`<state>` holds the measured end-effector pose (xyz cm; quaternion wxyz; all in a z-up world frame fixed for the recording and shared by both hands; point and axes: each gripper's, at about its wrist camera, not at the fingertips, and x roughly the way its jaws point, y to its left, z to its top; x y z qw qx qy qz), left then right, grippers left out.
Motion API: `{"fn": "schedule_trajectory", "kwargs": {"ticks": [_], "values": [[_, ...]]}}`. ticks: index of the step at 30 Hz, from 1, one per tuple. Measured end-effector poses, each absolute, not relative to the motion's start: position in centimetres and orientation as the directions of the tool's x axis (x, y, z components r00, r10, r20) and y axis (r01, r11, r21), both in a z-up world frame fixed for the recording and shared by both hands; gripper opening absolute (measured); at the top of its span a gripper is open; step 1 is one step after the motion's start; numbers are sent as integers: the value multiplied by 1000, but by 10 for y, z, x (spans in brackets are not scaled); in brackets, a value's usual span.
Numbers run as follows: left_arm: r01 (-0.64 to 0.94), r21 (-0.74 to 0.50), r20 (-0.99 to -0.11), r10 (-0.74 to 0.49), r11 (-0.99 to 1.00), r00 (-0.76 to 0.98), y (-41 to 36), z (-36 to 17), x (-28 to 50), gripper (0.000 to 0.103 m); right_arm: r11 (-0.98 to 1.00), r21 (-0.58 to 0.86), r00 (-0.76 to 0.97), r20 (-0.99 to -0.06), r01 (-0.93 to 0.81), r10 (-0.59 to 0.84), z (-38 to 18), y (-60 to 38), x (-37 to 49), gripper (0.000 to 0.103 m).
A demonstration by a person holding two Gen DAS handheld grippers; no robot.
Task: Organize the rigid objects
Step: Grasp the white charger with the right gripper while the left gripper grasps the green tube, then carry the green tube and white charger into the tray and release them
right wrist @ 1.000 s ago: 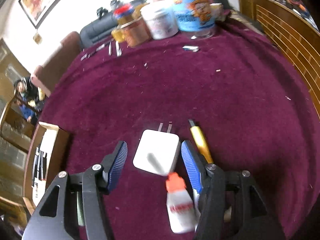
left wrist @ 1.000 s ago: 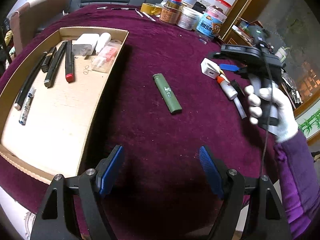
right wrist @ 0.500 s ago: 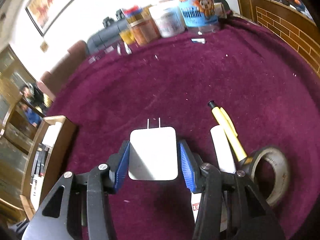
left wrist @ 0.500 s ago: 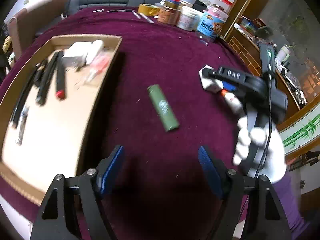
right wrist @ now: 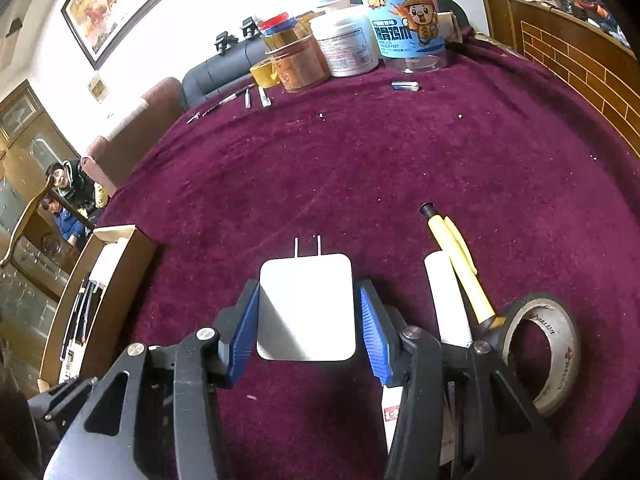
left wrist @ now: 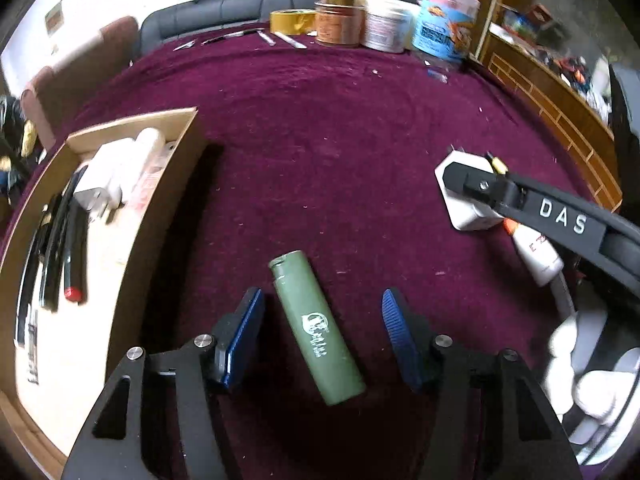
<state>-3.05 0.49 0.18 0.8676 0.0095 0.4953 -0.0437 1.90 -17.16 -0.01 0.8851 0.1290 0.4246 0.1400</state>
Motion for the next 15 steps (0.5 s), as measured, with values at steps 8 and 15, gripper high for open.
{"fn": "schedule_trajectory", "kwargs": {"ticks": [8,15], "values": [[105,-54,-842,-102,993,529,12,2,-38,16,933,334,606,-718,-131,342,0,-171,19,46],[91,-203,-801,-218,975,558,38,33,-56,16,932,340,612,-712,-128,344,-1,-175,20,46]]}}
